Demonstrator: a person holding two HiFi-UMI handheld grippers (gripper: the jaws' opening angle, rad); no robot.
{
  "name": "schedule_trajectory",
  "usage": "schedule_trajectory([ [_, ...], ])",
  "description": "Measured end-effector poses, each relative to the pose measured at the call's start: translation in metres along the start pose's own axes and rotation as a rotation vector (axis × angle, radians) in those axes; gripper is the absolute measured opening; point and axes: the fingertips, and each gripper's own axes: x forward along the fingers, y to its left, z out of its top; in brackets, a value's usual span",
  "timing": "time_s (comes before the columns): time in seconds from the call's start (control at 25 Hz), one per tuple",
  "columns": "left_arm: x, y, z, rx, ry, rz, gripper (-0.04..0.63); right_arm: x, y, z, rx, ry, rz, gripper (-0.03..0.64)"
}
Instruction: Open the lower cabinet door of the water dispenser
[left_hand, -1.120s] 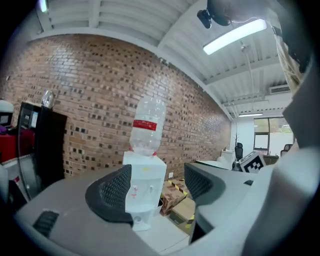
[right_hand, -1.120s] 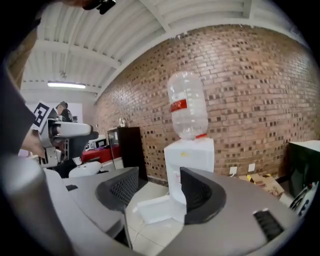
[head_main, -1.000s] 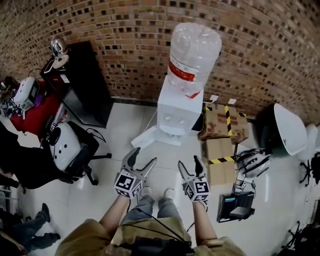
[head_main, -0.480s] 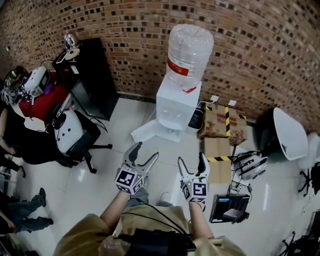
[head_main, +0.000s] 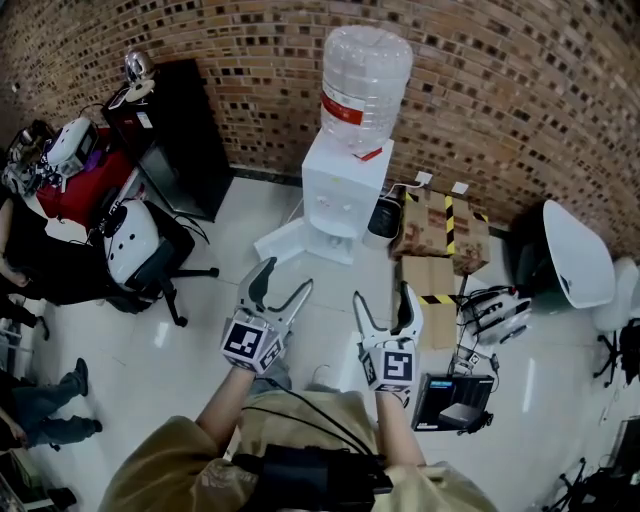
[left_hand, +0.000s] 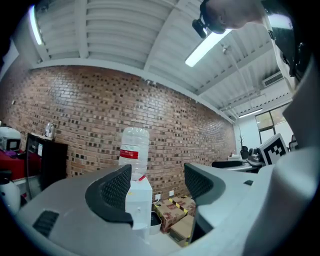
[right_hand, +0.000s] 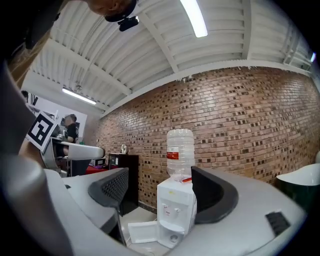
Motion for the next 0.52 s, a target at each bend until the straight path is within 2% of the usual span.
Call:
schedule_trajectory([
  [0.16,0.006,-0.014,0.005,0.012,0.009,-0.007,0.324,-0.004,-0.006,-0.005,-0.001,0.018,-0.003,0.423],
  [0.52,0.007,-0.026,-0.001,0.031,0.021,0.004,0.324,-0.008,-0.016,0.006,0.002,-0.023,0.005,0.422],
])
